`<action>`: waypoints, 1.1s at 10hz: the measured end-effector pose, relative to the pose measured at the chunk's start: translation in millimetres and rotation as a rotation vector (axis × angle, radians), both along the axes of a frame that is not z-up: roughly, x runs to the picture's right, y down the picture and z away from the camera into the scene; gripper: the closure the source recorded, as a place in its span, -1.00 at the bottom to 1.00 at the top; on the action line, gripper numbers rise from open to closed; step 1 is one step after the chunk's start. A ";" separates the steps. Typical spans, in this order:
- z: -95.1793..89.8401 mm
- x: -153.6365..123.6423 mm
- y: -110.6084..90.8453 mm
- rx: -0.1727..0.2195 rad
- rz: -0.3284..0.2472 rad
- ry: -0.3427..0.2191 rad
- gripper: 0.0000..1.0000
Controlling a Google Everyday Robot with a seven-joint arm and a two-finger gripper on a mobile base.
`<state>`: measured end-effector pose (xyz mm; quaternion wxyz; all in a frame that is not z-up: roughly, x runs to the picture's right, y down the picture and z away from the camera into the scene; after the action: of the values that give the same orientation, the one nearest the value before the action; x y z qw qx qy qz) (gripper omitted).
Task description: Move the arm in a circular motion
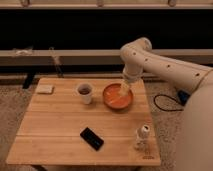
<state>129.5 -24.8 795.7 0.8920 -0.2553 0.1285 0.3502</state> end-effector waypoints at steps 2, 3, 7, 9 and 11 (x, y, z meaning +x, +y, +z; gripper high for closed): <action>20.6 -35.6 -31.7 0.012 -0.029 -0.012 -0.60; 26.5 -57.9 -43.3 0.017 -0.048 -0.026 -0.60; 33.3 -147.1 -79.0 0.052 -0.154 -0.113 -0.60; 28.1 -200.8 -86.7 0.068 -0.226 -0.183 -0.60; 15.6 -263.8 -83.4 0.073 -0.309 -0.275 -0.60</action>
<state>-134.2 -108.3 811.3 0.9529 -0.2454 0.0301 0.1756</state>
